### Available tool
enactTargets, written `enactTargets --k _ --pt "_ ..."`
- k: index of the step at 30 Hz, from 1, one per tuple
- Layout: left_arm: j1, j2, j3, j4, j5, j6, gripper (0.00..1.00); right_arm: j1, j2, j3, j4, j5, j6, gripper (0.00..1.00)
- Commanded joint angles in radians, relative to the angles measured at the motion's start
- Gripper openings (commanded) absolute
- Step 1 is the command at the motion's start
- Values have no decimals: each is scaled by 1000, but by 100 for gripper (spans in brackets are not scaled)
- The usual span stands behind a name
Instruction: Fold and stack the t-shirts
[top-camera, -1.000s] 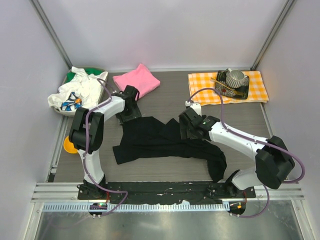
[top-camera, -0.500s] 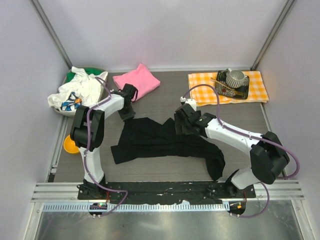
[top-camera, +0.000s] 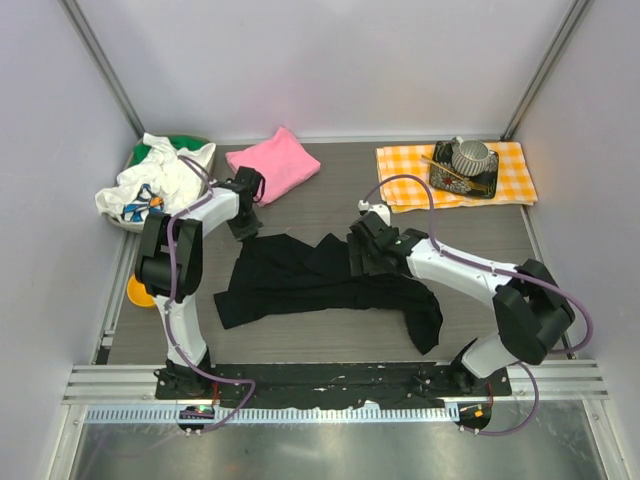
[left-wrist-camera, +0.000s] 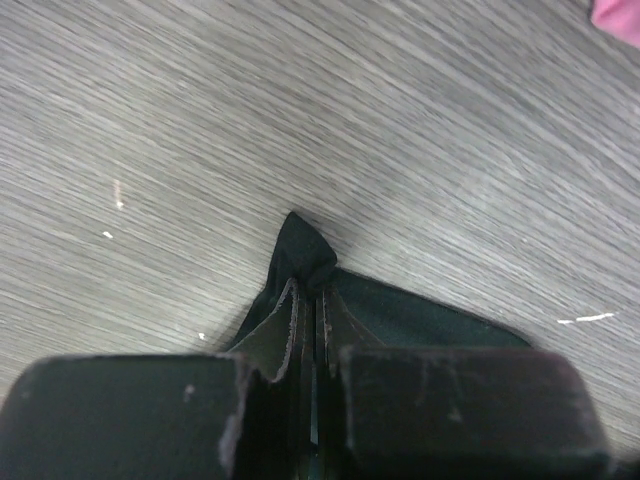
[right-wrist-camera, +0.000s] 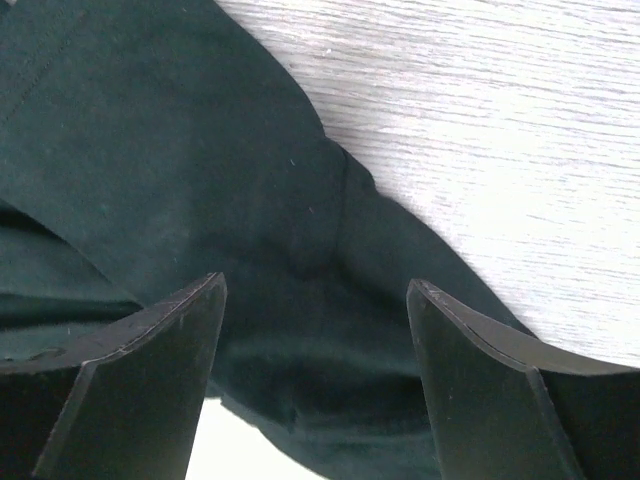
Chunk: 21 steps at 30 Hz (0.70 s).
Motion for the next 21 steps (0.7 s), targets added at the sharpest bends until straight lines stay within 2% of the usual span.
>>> enactTargets --k 1,10,15,21 --pt "31 -37 -5 -9 -24 8 0 6 -105 -19 -26 -22 23 79" --pt "36 -22 -11 6 5 -1 0 58 -176 -74 -36 -14 51 75" --pt "36 -14 -13 9 8 -1 0 148 -153 -2 -73 15 50 75" --pt "36 -19 -15 9 7 0 0 225 -50 120 -79 55 36 75"
